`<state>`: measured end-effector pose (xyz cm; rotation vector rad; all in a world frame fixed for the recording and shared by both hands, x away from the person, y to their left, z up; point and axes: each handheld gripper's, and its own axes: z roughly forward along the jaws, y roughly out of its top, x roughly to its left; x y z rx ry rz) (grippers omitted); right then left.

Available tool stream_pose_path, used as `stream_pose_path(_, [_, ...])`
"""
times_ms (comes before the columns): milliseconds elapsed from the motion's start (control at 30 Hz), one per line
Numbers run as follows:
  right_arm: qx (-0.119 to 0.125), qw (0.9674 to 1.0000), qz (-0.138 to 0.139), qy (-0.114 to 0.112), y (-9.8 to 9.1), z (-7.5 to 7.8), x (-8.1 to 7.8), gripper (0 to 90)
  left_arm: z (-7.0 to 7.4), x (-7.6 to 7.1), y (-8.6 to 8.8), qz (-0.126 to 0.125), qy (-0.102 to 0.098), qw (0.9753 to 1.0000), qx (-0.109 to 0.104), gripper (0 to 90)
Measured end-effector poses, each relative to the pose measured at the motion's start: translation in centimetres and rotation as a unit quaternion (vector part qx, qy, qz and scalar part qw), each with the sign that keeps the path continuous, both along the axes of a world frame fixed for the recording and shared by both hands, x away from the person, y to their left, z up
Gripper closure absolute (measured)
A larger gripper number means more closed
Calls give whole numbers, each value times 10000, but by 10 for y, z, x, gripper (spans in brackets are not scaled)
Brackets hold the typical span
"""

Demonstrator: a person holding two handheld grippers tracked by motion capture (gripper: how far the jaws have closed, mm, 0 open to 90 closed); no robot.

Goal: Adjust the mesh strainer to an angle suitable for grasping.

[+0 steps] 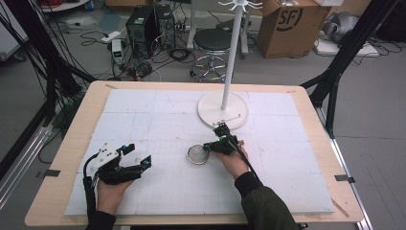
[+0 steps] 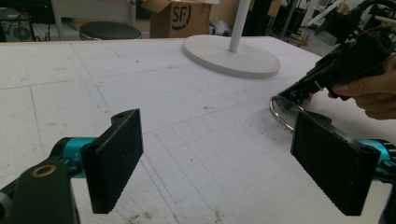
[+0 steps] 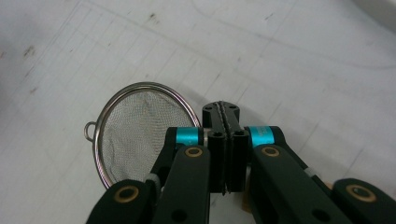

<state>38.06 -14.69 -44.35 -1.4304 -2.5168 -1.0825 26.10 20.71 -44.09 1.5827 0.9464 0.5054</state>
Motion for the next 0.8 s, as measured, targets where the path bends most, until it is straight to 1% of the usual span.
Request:
stream_pose_path(33, [27,10000,50,-4,-3,0,-5,900,0,0,0,3,9,10000,10,175])
stream_pose_path(100, [28,9999,99,-10,-4,0,-7,900,0,0,0,-7,18,10000,4,174])
stream_pose_path(133, [51,9999,145,31,-7,0,-12,900,0,0,-1,-2,17,10000,-1,175])
stream_pose_path(167, [51,9999,145,31,-7,0,-12,900,0,0,-1,-17,15,10000,12,175])
stream_pose_path(233, [98,9997,212,54,-12,-1,-18,900,0,0,-1,0,15,10000,21,175])
stream_pose_path(267, [137,9995,262,75,-17,-1,-23,900,0,0,-1,-1,20,10000,17,175])
stream_pose_path(300, [137,9995,262,75,-17,-1,-23,900,-1,0,-1,-2,33,10000,15,175])
stream_pose_path(367, [152,9994,273,129,-21,-1,-27,900,0,0,-1,0,41,10000,40,175])
stream_pose_path(400, [172,9992,322,160,-26,-1,-31,900,0,0,-1,-6,39,10000,46,175])
stream_pose_path(667, [209,9980,507,311,-40,-1,-42,900,-1,0,-2,14,63,10000,54,175])
stream_pose_path(800, [307,9980,471,272,-47,-2,-45,899,-1,0,-3,-6,70,9999,79,175])
